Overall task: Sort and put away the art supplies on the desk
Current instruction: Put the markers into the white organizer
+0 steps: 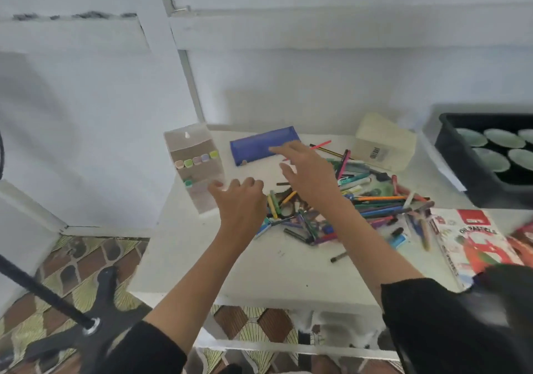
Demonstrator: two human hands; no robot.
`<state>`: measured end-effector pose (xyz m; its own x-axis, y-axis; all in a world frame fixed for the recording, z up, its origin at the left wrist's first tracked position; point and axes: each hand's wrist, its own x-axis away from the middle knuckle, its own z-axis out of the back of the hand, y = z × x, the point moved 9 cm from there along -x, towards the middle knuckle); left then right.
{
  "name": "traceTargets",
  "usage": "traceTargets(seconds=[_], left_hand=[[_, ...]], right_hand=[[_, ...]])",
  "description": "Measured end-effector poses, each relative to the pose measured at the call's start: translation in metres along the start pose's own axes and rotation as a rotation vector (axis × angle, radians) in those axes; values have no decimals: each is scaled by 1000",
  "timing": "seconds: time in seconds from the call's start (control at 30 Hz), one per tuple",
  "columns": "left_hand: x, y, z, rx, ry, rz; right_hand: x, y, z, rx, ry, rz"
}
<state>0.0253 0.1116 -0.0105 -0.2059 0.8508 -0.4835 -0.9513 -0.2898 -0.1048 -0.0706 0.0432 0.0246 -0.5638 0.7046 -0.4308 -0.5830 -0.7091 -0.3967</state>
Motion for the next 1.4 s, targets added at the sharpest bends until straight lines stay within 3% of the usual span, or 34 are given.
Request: traceTargets(seconds=[0.23,0.43,0.67,0.97,1.17,1.4], left_hand=[[16,116,-29,212,-66,-259],[34,184,-40,511,-82,-416],[56,213,-58,526,-23,-499],[57,185,-62,395,75,-258],[54,185,-77,374,-85,-191],[50,187,-81,372,-239,-167]], right_hand=[[129,148,51,-44,99,-468],[203,226,40,9,-26,-734],[212,235,21,56,-221,-606],[202,240,19,76,-288,-568],[196,241,19,49,-323,-520],[195,251,36,-236,-259,-628]])
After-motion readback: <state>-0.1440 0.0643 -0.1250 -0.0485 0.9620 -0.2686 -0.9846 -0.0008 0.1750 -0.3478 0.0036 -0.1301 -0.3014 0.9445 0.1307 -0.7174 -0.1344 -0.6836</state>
